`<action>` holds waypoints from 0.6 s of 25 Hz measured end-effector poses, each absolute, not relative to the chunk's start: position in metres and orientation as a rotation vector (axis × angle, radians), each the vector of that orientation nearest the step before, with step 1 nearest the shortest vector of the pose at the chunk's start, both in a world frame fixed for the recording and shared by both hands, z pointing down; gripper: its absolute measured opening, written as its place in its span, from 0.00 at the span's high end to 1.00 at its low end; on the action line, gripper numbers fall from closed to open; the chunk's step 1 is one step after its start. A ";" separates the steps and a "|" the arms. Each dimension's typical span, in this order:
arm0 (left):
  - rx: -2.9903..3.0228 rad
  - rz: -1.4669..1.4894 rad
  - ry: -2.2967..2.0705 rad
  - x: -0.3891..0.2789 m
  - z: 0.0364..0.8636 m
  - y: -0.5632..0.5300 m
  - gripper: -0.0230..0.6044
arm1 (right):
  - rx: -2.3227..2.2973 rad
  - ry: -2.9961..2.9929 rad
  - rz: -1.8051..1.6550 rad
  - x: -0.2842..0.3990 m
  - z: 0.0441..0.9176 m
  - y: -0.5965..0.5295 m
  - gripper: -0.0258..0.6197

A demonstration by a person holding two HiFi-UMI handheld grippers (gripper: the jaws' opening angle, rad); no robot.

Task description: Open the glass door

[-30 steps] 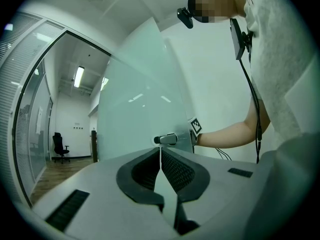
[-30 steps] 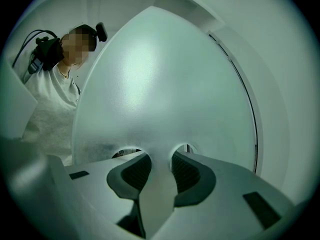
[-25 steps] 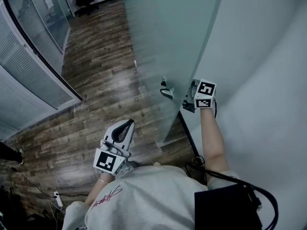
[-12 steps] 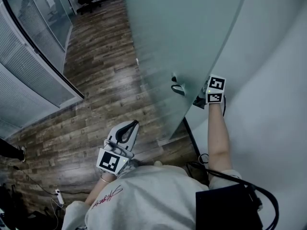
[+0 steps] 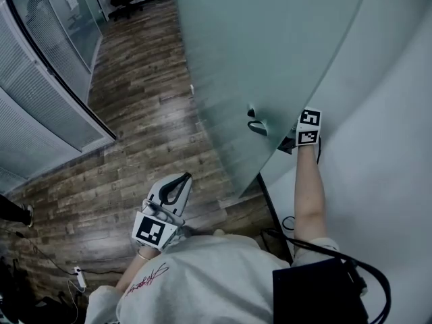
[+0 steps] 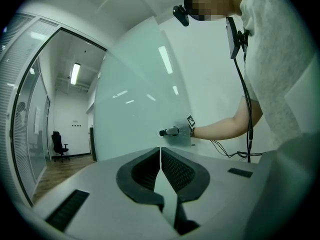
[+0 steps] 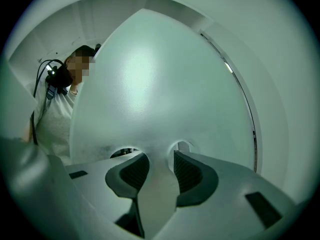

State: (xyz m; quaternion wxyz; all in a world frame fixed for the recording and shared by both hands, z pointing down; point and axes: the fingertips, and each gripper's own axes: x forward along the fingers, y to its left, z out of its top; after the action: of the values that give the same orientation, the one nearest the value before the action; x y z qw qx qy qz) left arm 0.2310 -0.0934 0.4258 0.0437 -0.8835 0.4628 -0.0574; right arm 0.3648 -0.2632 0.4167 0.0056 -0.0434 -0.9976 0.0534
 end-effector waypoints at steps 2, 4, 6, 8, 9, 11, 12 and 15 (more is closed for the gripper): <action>-2.702 -0.172 1.408 0.231 0.425 -0.091 0.93 | -0.125 -3.114 0.167 0.366 0.419 -0.266 0.72; -2.704 -0.168 1.405 0.232 0.425 -0.092 0.93 | -0.125 -3.113 0.165 0.367 0.416 -0.267 0.72; -2.709 -0.174 1.406 0.235 0.423 -0.095 0.93 | -0.131 -3.121 0.188 0.370 0.415 -0.268 0.72; -2.713 -0.174 1.405 0.239 0.424 -0.097 0.93 | -0.130 -3.124 0.209 0.374 0.418 -0.270 0.72; -2.714 -0.168 1.402 0.240 0.426 -0.098 0.93 | -0.141 -3.129 0.191 0.373 0.414 -0.268 0.72; -2.716 -0.162 1.401 0.242 0.428 -0.101 0.93 | -0.152 -3.125 0.156 0.368 0.408 -0.264 0.72; -2.717 -0.162 1.400 0.243 0.428 -0.102 0.93 | -0.148 -3.116 0.152 0.368 0.408 -0.263 0.72; -2.731 -0.154 1.381 0.249 0.425 -0.103 0.93 | -0.138 -3.091 0.145 0.366 0.406 -0.259 0.71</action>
State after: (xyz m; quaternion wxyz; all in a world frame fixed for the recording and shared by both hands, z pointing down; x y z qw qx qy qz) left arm 0.2491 -0.1029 0.4250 0.0386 -0.8905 0.4505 -0.0501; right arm 0.3659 -0.2591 0.4059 0.0221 -0.0446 -0.9977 0.0468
